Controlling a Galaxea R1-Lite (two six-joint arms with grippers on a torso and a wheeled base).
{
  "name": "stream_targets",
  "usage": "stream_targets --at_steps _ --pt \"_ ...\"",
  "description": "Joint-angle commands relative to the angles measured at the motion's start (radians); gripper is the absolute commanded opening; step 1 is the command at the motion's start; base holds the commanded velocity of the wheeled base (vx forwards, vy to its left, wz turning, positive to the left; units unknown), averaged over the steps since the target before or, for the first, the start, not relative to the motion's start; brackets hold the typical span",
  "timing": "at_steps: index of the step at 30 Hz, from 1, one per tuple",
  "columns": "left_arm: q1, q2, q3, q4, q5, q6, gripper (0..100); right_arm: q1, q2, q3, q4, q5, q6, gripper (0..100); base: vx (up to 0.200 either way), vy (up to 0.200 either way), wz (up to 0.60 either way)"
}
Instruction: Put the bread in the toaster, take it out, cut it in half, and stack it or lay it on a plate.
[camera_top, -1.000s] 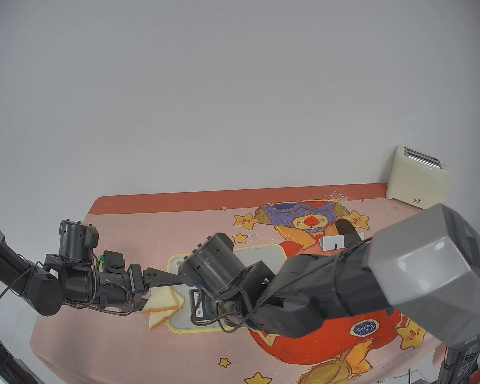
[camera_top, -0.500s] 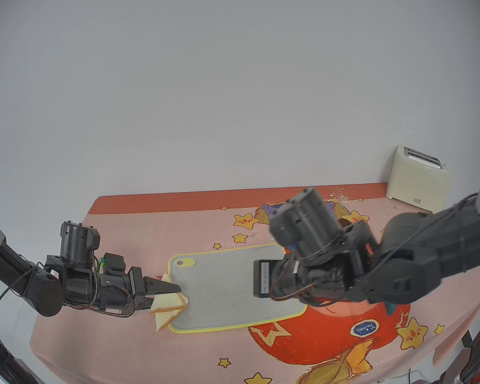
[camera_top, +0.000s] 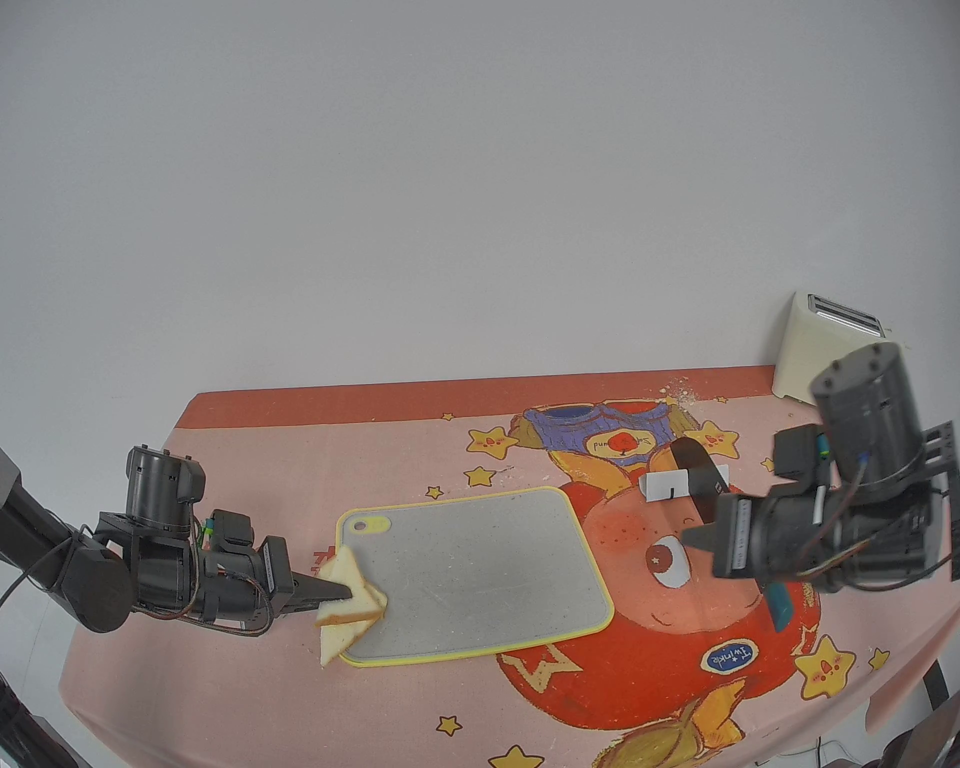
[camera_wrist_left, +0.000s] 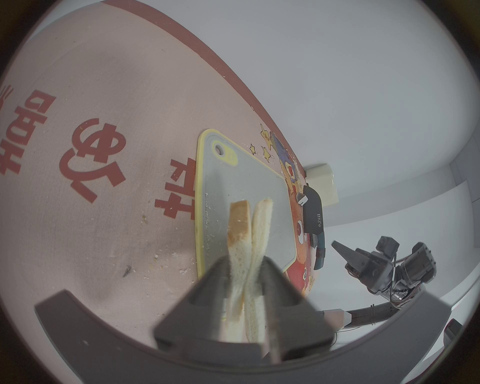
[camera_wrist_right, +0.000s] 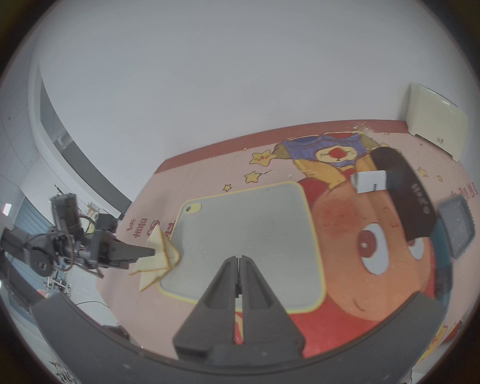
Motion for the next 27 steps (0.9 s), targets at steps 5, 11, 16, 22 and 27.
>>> stream_targets --at_steps 5,11,16,22,27 --pt "0.0 -0.291 0.043 0.013 0.001 -0.005 0 -0.228 -0.217 -0.004 -0.005 0.135 -0.057 0 0.0 0.0 0.0" --pt "-0.007 -0.437 0.047 0.016 -0.011 -0.028 0 -0.228 -0.201 0.001 -0.011 0.136 -0.055 0 0.0 0.0 0.0" --pt "-0.051 -0.518 0.058 0.034 -0.011 -0.019 0 -0.224 -0.192 0.01 -0.012 0.135 -0.059 0 0.0 0.0 0.0" --pt "-0.077 -0.535 0.053 0.045 0.0 -0.025 0 -0.224 -0.2 0.013 -0.017 0.135 -0.062 0 0.0 0.0 0.0" --pt "-0.077 -0.571 0.07 0.043 0.006 -0.086 0 -0.224 -0.206 0.011 -0.017 0.133 -0.065 0 0.0 0.0 0.0"
